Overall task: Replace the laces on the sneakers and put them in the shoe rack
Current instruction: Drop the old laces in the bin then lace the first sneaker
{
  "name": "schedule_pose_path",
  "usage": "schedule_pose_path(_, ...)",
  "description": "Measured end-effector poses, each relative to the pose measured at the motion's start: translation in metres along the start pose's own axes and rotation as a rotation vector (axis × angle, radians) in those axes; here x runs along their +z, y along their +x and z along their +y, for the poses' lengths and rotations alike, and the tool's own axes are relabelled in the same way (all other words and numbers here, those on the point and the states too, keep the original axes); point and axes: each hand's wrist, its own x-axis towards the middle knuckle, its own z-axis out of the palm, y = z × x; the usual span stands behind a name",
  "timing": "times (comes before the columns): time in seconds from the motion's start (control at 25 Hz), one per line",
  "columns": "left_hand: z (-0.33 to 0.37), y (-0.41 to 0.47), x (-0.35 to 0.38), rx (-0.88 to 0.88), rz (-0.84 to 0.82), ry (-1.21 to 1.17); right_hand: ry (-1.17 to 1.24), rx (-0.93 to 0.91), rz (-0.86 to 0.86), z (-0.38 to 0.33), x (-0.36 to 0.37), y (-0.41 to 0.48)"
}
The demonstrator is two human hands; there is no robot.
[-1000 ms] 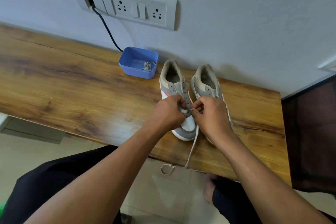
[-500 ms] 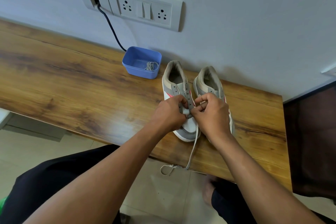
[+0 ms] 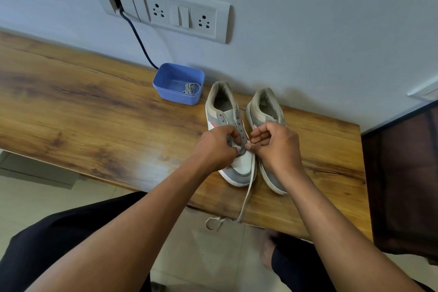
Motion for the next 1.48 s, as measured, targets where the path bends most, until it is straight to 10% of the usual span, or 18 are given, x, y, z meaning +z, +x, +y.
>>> schedule_pose_path(1.48,0.009,-0.003,-0.004,0.097,-0.019,0.254,-0.205,0.043,-0.122,-0.019,-0.004,-0.007)
